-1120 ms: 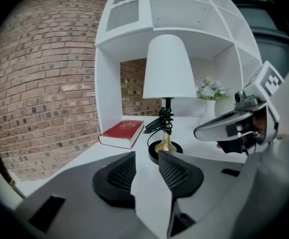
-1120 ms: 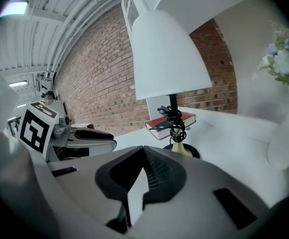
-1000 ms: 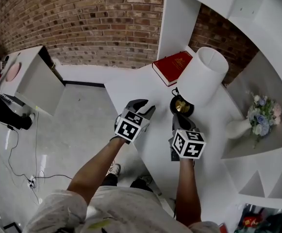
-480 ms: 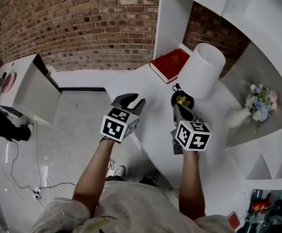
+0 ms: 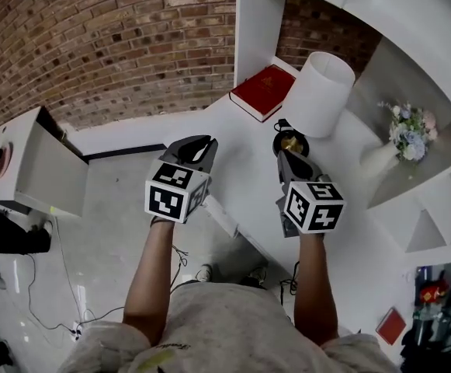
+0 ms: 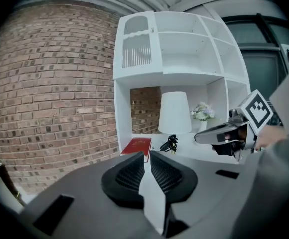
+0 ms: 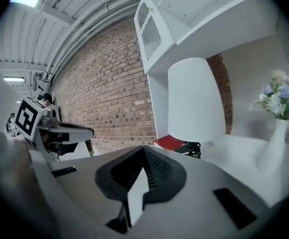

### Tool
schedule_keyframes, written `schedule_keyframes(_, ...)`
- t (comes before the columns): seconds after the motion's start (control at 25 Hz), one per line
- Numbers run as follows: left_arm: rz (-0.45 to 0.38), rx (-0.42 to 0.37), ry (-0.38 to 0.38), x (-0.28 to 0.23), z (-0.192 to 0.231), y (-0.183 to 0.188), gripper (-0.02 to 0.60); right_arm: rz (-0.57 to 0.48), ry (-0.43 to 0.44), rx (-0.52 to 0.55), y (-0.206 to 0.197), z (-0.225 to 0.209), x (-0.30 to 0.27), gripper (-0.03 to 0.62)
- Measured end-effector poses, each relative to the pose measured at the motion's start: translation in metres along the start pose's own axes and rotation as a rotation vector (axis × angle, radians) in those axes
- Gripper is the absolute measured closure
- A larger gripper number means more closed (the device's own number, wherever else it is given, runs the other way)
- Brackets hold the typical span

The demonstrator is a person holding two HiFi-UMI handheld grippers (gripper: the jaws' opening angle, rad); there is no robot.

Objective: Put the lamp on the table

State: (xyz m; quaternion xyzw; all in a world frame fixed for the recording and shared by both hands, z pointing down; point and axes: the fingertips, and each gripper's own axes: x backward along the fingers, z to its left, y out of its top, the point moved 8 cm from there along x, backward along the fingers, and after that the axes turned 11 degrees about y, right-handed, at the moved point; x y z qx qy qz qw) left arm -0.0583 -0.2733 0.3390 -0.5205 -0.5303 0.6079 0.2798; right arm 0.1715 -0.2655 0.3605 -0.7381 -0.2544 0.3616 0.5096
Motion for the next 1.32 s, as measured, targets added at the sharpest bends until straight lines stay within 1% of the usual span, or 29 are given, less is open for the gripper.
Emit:
schedule_keyframes(0.16, -0.002, -0.010, 0.002, 0.002, 0.012, -0.005, 0.557, -0.014, -0.037, 0.014, 0.002, 0.011, 0.002, 0.590)
schedule_keyframes(0.28, 0.002, 0.001, -0.012, 0.003, 0.022, -0.008, 0.572, -0.015, -0.061, 0.030, 0.004, 0.021, 0.003, 0.590)
schedule_keyframes(0.4, 0.007, -0.007, -0.034, 0.003, 0.027, -0.010, 0.583, -0.010, -0.088, 0.041, 0.003, 0.030, 0.005, 0.590)
schedule_keyframes(0.72, 0.005, -0.008, -0.110, 0.005, 0.033, -0.017, 0.583, 0.003, -0.161, 0.034, -0.004, 0.049, 0.010, 0.590)
schedule_keyframes(0.92, 0.011, -0.028, -0.137, 0.006, 0.036, -0.020, 0.583, 0.003, -0.181, 0.037, -0.006, 0.057, 0.011, 0.591)
schedule_keyframes(1.32, 0.020, -0.020, -0.177, 0.008, 0.038, -0.022, 0.583, -0.001, -0.226, 0.029, -0.006, 0.065, 0.020, 0.591)
